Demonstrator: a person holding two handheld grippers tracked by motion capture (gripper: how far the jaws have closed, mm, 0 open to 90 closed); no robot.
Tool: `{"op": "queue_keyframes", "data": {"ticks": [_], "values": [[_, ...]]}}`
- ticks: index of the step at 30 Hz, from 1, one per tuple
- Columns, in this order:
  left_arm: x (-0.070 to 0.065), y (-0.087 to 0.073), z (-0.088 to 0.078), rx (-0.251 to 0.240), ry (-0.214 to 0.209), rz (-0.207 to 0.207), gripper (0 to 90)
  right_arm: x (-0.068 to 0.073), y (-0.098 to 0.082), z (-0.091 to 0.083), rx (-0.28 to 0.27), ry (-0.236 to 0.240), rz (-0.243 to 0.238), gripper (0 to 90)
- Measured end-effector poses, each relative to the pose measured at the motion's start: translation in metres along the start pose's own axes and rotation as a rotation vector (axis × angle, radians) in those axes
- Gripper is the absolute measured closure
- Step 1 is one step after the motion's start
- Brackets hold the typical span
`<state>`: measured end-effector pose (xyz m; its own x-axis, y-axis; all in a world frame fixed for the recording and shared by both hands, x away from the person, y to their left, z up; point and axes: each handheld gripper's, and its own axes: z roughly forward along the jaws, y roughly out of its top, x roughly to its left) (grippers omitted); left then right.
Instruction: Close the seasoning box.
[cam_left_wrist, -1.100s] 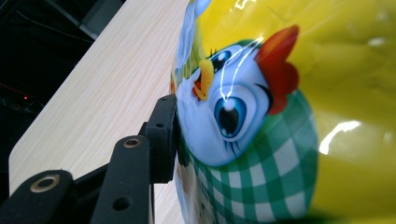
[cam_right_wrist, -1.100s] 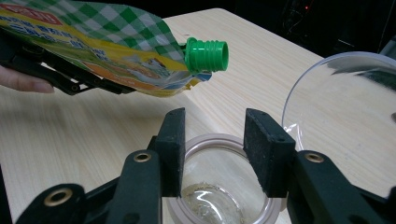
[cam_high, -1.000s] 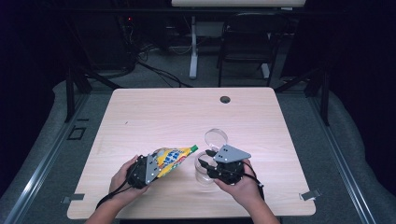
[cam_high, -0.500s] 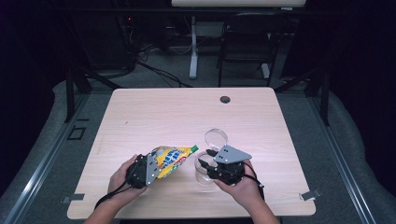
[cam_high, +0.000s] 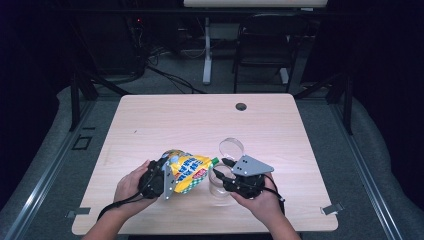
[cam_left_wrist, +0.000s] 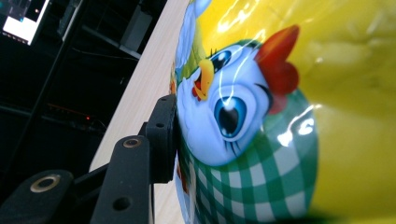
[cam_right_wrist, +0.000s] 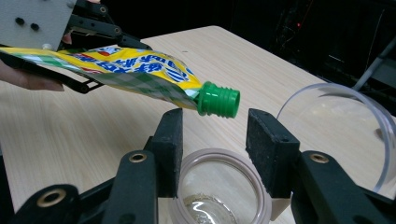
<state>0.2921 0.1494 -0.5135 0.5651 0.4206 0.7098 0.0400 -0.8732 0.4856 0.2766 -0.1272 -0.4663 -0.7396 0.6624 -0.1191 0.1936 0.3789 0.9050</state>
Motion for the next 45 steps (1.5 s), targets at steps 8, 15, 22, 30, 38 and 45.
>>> {"op": "queue_keyframes", "data": {"ticks": [8,15,22,30,38,45], "values": [[0.006,0.005,-0.001,0.024,0.019,0.075,57.3,0.001,0.003,-0.004,-0.013,0.0,-0.006,56.3],[0.014,0.007,-0.004,0.038,0.037,0.107,57.4,0.002,0.002,-0.003,-0.005,-0.002,-0.018,55.7],[0.017,0.007,-0.005,0.041,0.057,0.134,57.4,0.004,0.002,-0.002,0.004,-0.002,-0.04,55.1],[0.015,0.008,-0.005,0.056,0.061,0.163,57.4,0.007,0.002,-0.001,0.006,0.0,-0.054,55.1],[0.013,0.009,-0.003,0.065,0.06,0.169,57.4,0.009,0.003,-0.001,0.006,0.009,-0.062,59.2],[0.012,0.01,-0.001,0.071,0.059,0.175,57.4,0.016,0.003,0.002,0.024,0.024,-0.1,62.9]]}}
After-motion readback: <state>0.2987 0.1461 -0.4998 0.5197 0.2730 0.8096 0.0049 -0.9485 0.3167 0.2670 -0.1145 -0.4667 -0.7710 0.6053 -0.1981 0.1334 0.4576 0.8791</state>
